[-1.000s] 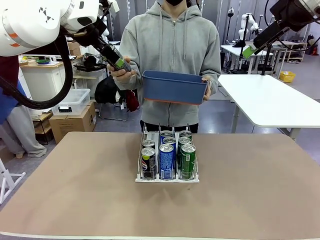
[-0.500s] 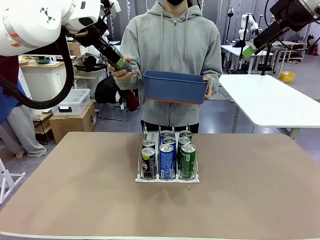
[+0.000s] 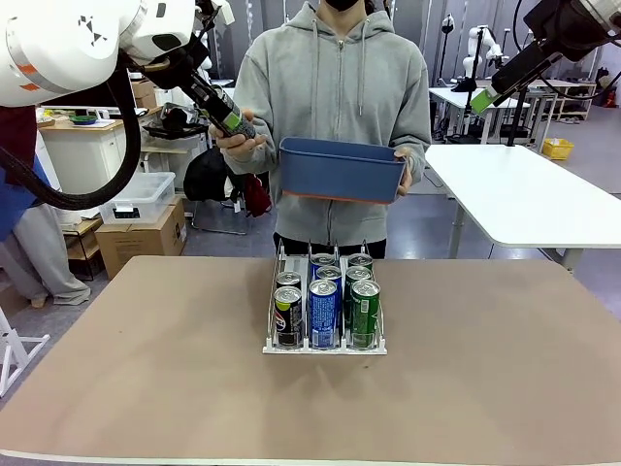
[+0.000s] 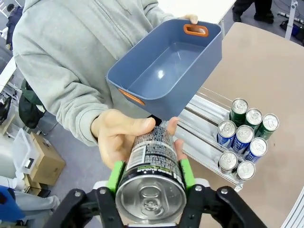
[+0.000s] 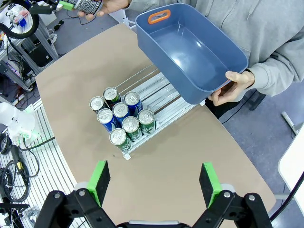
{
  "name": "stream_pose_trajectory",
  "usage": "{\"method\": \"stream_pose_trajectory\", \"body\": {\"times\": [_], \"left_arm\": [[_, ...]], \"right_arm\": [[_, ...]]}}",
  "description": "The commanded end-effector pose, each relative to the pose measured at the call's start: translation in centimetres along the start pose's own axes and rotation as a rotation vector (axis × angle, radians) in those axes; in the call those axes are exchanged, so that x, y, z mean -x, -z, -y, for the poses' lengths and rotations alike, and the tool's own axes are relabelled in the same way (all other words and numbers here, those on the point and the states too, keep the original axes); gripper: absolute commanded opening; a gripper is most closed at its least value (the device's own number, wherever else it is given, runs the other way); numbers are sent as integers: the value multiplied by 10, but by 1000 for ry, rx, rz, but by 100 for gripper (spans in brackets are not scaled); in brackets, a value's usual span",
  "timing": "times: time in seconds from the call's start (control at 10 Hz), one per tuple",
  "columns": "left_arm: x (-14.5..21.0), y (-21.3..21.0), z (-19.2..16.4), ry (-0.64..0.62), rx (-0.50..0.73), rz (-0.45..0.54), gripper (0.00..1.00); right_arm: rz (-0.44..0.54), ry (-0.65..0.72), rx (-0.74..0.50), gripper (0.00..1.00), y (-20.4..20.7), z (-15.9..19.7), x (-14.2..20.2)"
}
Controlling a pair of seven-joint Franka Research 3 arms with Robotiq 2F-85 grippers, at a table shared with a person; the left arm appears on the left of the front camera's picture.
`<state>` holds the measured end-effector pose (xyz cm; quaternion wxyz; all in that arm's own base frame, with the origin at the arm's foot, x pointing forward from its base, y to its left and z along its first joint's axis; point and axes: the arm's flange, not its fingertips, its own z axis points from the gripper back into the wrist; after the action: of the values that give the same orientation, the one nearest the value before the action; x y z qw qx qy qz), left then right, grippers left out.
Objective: Fill the beverage cans into the dispenser.
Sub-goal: Pick up the Pepsi coke handed by the human.
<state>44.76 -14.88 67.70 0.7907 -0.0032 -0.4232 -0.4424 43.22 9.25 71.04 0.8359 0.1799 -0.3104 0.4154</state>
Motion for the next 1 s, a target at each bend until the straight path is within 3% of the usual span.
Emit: {"method": "stream_pose_trajectory", "body": {"times": [0.0,0.3,0.5,0.6,0.7,0.8,0.9], "left_arm": [[5,-1,-1,6,-36,8,34],[6,-3,0,19,-53,11,0],[7,-5,1,35,-85,-22,0],[7,-6,2,36,-100,-30,38],[8,-6,3,33,-85,-27,38],[7,-6,4,35,-34,1,18],[7,-8,5,34,-27,21,42]], "right_arm": [[5,2,-10,100,0,0,1],[5,2,-10,100,0,0,1],[5,2,-10,100,0,0,1],[5,2,-10,100,0,0,1],[5,2,-10,100,0,0,1],[5,2,-10,100,0,0,1],[5,2,-10,100,0,0,1]]}}
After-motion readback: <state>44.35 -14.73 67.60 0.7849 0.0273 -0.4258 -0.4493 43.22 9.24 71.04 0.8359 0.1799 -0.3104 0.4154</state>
